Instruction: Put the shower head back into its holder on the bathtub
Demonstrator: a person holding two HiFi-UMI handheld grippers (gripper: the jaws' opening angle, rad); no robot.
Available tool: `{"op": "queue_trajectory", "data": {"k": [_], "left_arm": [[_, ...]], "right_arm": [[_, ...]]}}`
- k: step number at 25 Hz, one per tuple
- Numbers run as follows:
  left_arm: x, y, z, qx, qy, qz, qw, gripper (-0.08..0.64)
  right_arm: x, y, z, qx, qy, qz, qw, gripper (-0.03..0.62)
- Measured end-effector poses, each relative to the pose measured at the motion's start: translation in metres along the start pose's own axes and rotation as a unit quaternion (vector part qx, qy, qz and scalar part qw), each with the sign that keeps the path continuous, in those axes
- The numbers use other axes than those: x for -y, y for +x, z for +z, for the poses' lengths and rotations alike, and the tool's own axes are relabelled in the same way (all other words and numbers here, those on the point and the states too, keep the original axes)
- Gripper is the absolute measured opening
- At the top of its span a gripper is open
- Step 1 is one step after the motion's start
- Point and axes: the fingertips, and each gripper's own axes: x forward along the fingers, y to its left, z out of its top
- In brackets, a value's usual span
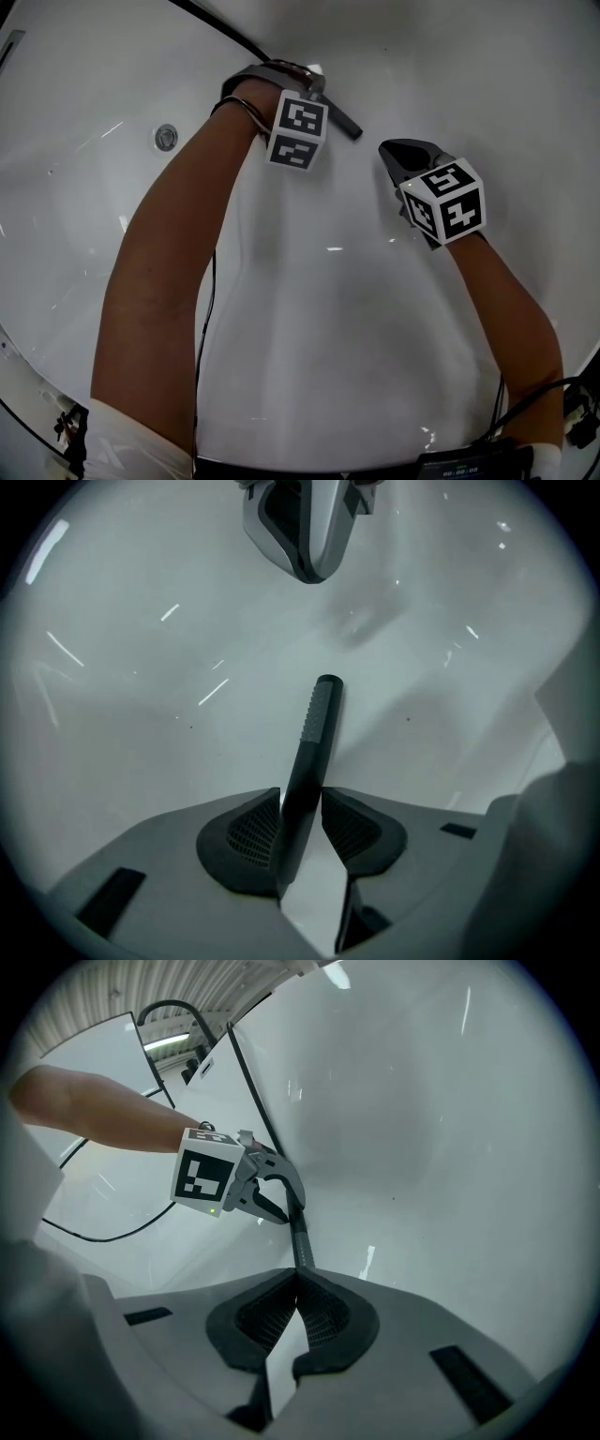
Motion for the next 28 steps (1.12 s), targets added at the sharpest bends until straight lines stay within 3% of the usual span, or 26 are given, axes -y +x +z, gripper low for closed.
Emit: {"op": "queue_trajectory", "data": {"k": [8, 15, 17, 20, 23, 26, 28], "left_arm": [[0.006, 0.016, -0.003, -0.064, 0.096, -0.033, 0.9928, 0.143], [0.013, 0.023, -0.008, -0.078, 0.076, -0.054, 0.9926, 0.138], [0.012, 0.02, -0.01, -0.072, 0.061, -0.045, 0.9945, 0.138], [0.0, -0.008, 0.002, -0.043, 0.019, -0.001, 0.9989, 0.138], [-0.015, -0.057, 0.015, -0.007, -0.031, 0.044, 0.9986, 0.137], [-0.028, -0.115, 0.032, 0.037, -0.081, 0.097, 0.9913, 0.137], [-0.04, -0.162, 0.047, 0.07, -0.117, 0.137, 0.9812, 0.137]], "right_arm": [[0.001, -0.004, -0.031, -0.025, 0.012, -0.002, 1.0, 0.011], [-0.003, -0.002, -0.039, -0.032, 0.021, 0.003, 0.999, 0.011], [-0.006, -0.001, -0.035, -0.031, 0.014, 0.007, 0.999, 0.011], [-0.012, -0.016, -0.026, -0.024, 0.024, 0.001, 0.999, 0.012], [-0.013, -0.049, -0.005, 0.009, 0.084, -0.021, 0.996, 0.011], [-0.017, -0.082, 0.005, 0.03, 0.158, -0.031, 0.986, 0.012], [-0.03, -0.104, 0.009, 0.028, 0.16, -0.03, 0.986, 0.011]]}}
